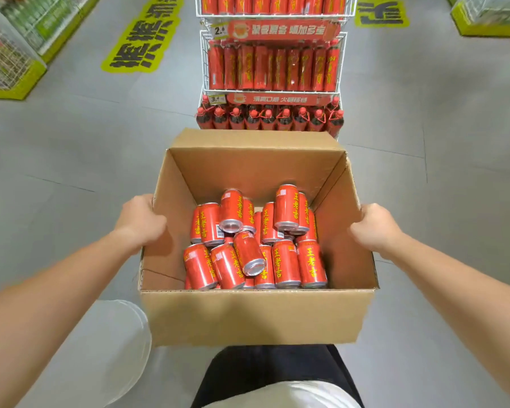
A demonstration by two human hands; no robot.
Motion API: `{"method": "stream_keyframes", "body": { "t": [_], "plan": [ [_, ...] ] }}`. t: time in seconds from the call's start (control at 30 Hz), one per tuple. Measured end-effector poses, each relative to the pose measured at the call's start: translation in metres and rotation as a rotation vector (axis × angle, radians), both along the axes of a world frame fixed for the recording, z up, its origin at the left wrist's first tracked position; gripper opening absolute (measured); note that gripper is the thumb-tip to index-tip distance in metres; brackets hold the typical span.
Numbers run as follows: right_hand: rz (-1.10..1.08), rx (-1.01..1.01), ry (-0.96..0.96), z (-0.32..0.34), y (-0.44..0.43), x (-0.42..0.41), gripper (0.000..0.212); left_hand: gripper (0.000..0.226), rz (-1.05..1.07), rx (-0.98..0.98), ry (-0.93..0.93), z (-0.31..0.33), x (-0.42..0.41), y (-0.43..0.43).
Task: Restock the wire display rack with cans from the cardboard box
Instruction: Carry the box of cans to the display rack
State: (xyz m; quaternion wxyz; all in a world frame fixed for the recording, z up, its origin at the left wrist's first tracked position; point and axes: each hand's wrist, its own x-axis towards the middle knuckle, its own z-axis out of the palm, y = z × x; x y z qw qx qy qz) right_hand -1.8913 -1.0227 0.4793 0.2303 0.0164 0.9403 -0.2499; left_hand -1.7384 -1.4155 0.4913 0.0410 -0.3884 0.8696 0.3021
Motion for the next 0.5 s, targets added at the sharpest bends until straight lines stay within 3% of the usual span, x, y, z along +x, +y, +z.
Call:
{"method": "stream_keyframes", "body": {
  "t": [0.17, 0.5],
  "plan": [
    [-0.052, -0.055, -0.053, -0.038, -0.07, -0.078, 0.013, 0.009, -0.012, -0.004, -0.028, -0.031, -0.09, -0.069],
    [-0.051, 0.001, -0.115, -0.156, -0.171, -0.235, 0.017, 0.016, -0.02, 0.079, -0.096, -0.158, -0.247, -0.165]
  ]
}}
